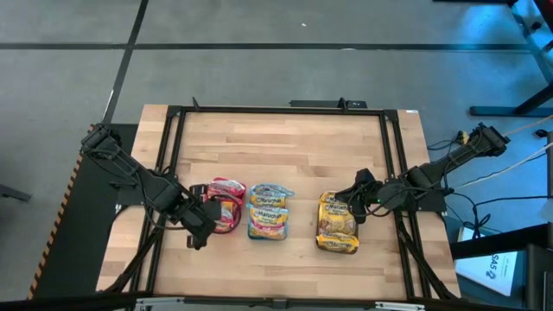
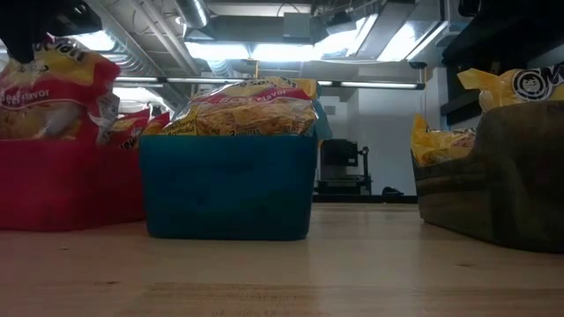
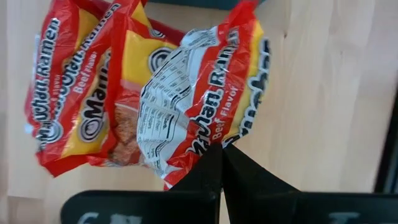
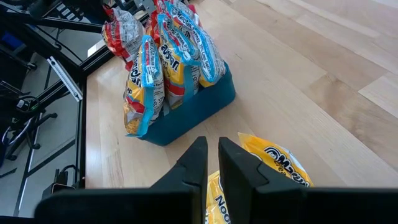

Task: Sort Maruchan noodles
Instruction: Put the red noodle pack into the red bin

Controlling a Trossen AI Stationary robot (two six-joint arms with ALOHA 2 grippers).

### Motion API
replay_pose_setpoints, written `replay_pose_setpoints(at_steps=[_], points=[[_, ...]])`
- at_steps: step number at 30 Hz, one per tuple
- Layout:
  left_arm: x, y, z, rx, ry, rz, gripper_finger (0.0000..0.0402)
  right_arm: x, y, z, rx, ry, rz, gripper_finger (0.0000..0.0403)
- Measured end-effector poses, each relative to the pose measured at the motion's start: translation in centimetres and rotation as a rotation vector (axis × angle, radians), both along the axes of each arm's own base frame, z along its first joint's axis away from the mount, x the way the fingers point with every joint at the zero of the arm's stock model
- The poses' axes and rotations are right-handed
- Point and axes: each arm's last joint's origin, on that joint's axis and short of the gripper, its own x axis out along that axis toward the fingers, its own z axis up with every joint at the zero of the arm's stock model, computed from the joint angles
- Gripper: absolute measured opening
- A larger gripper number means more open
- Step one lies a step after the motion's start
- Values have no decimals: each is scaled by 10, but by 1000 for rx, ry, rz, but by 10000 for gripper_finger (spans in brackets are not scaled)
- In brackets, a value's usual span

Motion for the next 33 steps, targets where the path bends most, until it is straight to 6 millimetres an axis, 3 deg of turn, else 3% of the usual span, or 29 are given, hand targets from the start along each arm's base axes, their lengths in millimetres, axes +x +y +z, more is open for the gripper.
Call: replay_pose_setpoints(at_steps=[8,21,33], points=[[3,-2,-1,-23,-17,30,0,0,0,0,0,0,0,39],[4,-3,-27,-105,26,47,0,0,0,1,11,-8,-4,39],[5,4,-36,-80,35,98,0,1,1,2,21,-26,-4,39]])
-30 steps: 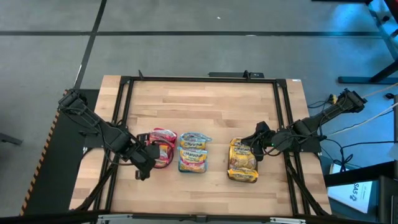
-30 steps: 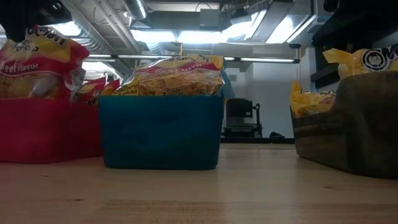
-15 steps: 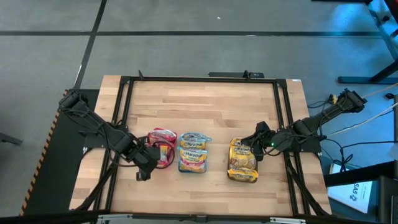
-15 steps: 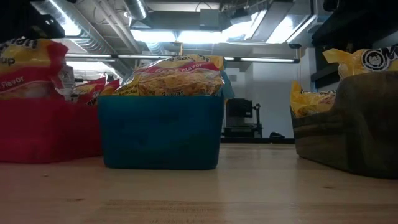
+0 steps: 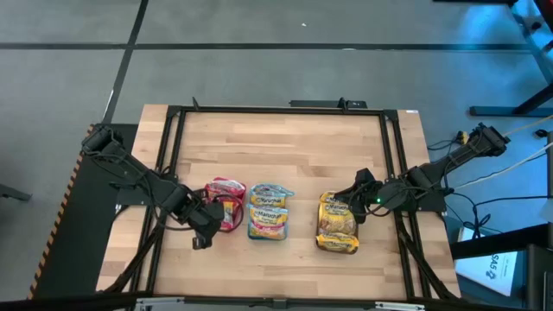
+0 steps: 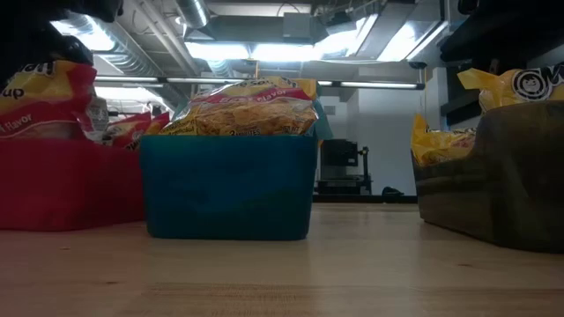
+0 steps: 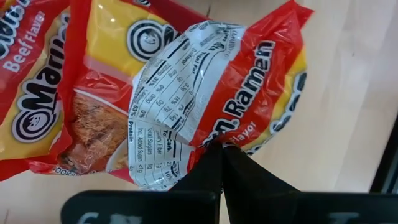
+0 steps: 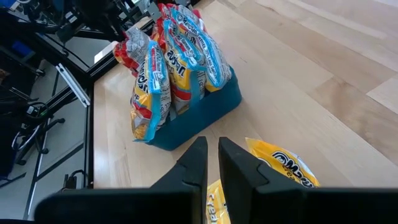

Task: Sort Maruchan noodles
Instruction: Put the red noodle pack into the red bin

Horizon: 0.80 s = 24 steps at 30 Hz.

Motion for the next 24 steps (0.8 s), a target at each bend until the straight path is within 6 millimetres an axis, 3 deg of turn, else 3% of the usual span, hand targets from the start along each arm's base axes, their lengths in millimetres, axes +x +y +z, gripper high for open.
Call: replay_pose_setpoints(at_steps=[24], points=[[0,6,-7,59,-4,32,15,0,0,0,-1,2,0,39]])
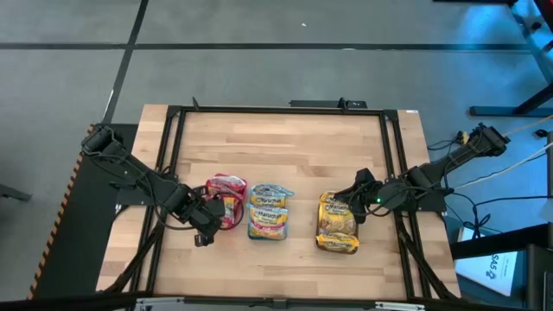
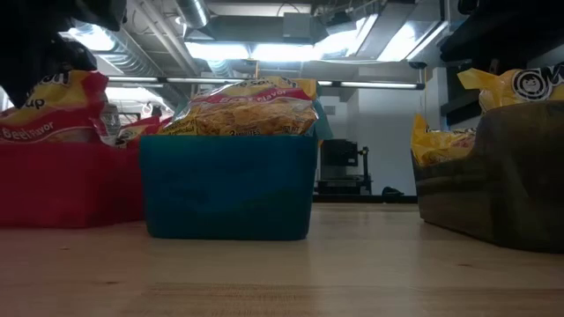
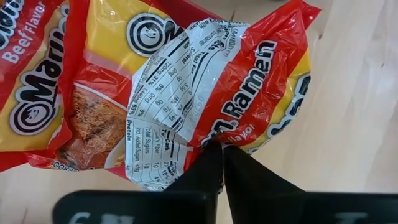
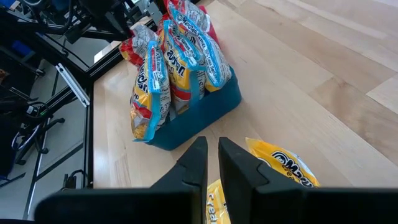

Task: Sort Maruchan noodles
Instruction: Put the red noodle pack into the red bin

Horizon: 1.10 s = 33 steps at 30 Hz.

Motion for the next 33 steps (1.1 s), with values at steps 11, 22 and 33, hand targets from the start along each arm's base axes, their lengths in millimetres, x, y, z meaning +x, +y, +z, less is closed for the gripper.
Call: replay_pose_setpoints(at_steps=[11,22,33], points=[[0,0,0,-13,4,44,74,0,0,0,0,0,0,39],[-6,3,8,-61,3,35,74,0,0,0,-6,1,3,39],[-7,4,10,-49,-13,16,74,0,0,0,-6,1,3,39]])
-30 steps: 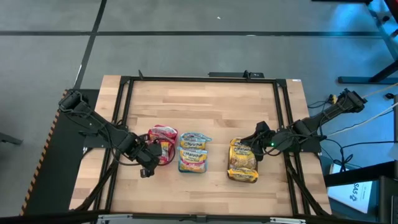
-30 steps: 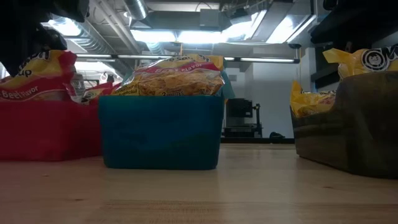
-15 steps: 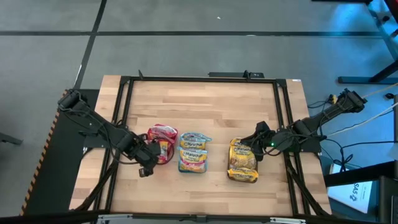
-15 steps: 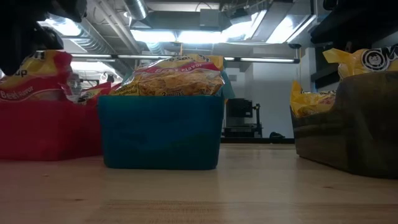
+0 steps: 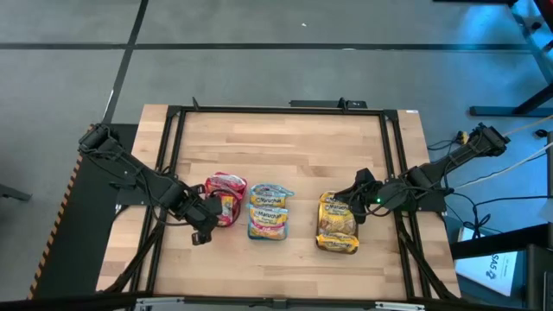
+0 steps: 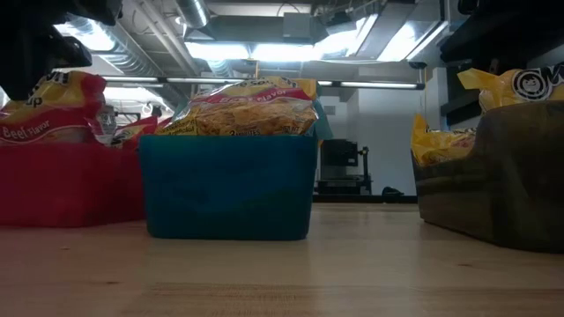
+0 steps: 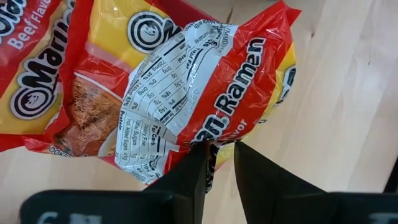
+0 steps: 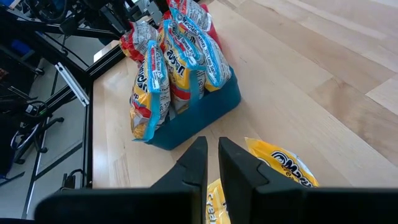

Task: Sort Maruchan noodles
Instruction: Put the red noodle pack into the red bin

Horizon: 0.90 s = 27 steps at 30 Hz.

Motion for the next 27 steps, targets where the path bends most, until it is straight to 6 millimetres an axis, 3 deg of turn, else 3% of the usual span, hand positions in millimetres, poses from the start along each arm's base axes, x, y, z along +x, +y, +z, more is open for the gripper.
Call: replay_pose_setpoints(at_steps=[16,27], points=[[-2,0,3,-28,6,-15,88,0,0,0,0,0,0,39],[-18,12,27,-53,-125,-7,88,0,0,0,0,0,1,39]])
